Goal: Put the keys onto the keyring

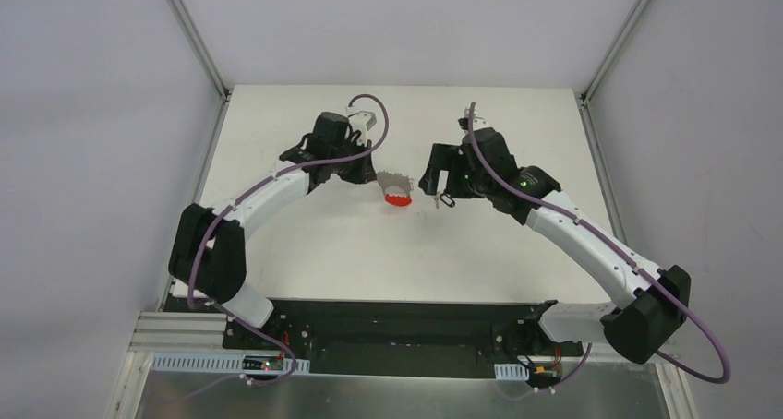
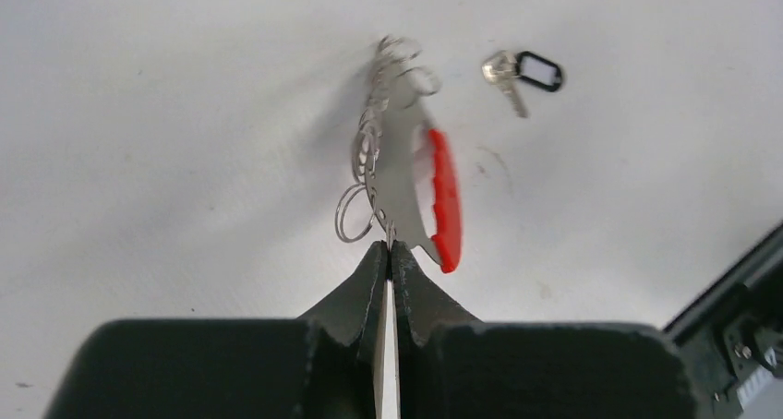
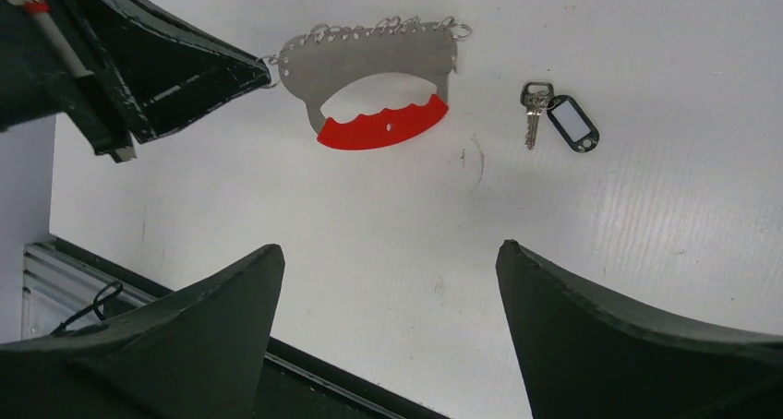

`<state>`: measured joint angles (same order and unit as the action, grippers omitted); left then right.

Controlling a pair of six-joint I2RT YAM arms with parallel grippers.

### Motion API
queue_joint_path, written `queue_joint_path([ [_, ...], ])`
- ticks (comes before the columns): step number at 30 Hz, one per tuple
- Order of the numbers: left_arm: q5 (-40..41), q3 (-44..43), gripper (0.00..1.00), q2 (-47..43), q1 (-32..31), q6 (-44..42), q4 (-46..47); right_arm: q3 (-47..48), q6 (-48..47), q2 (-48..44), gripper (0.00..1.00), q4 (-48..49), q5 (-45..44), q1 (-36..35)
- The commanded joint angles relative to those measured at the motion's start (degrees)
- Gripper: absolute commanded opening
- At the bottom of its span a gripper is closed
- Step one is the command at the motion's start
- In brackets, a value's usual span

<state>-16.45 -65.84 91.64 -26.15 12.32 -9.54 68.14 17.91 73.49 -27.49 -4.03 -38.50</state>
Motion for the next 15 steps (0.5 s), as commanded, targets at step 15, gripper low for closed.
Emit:
queue_joint_path([
  [15, -37.6, 1.2, 0.00, -19.9, -5.1, -9.1, 0.9, 4.2, -15.3, -14.5, 0.69, -8.1, 11.3, -11.5],
])
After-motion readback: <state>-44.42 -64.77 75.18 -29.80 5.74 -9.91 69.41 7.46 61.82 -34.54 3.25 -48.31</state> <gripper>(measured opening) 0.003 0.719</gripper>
